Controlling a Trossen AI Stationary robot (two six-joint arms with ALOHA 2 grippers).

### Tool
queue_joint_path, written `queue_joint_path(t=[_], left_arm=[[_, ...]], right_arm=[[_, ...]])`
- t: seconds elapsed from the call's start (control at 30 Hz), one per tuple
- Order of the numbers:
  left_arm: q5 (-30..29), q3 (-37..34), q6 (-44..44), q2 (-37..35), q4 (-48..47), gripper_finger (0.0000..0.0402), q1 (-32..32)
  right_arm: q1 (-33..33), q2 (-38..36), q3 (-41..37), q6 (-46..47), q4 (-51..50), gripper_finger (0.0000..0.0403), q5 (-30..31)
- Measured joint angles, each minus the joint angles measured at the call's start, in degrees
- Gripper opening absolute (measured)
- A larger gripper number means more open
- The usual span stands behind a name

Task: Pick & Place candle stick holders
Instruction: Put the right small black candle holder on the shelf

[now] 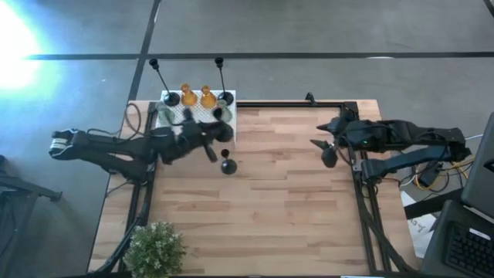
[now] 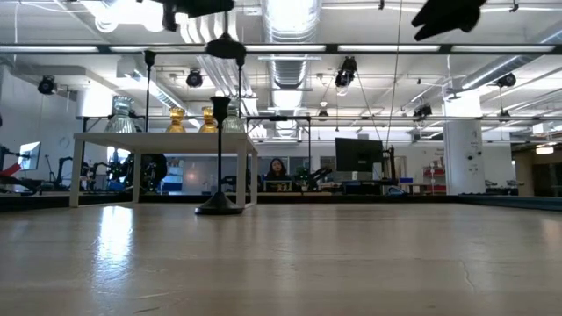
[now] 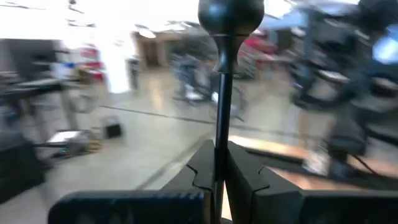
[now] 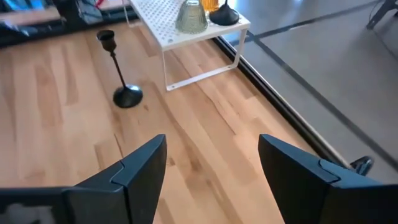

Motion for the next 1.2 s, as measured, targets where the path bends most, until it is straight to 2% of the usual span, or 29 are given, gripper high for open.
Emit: queue_joint_path(t=[0.07, 0.2, 0.27, 0.37, 0.63, 0.77, 0.93, 1.07, 1.2], left_arm=[[-5.6, -3.3, 0.9, -2.6, 3.6, 0.0017, 0.0], [-20.8, -8.8, 2.9, -5.6, 8.2, 0.0017, 0.5], [-23.5, -11.2, 3.1, -5.9, 11.0, 0.0017, 1.6], [-22.8, -13.7, 2.9, -5.8, 15.0, 0.0017, 4.3], [-19.9, -15.5, -0.3, -4.6, 15.0, 0.0017, 11.9], [-15.3, -15.5, -3.2, -3.6, 14.1, 0.0017, 15.0], [-14.2, -15.6, -8.3, -2.4, 9.3, 0.0017, 18.9], [-9.3, -15.6, -10.9, -1.1, 9.0, 0.0017, 21.5], [-8.2, -15.7, -11.0, 1.0, 9.3, 0.0017, 22.9]], right_arm=[[0.0, -3.5, -3.5, 1.2, 2.0, 0.0244, -0.1], [0.0, -9.4, -9.3, 2.3, 5.2, 0.0238, -0.3], [0.0, -11.3, -11.7, 2.2, 7.1, 0.0237, -0.3], [0.0, -13.5, -14.3, 1.8, 10.4, 0.024, -0.3], [0.0, -14.4, -16.1, 0.5, 12.6, 0.0251, -0.3], [0.0, -14.4, -16.1, 0.2, 13.0, 0.0249, -0.3], [0.0, -14.3, -16.1, -0.7, 13.2, 0.0241, -0.3], [0.0, -14.3, -16.1, -0.8, 13.2, 0.0236, -0.4], [0.0, -14.3, -16.1, -1.0, 13.2, 0.0236, -0.4]])
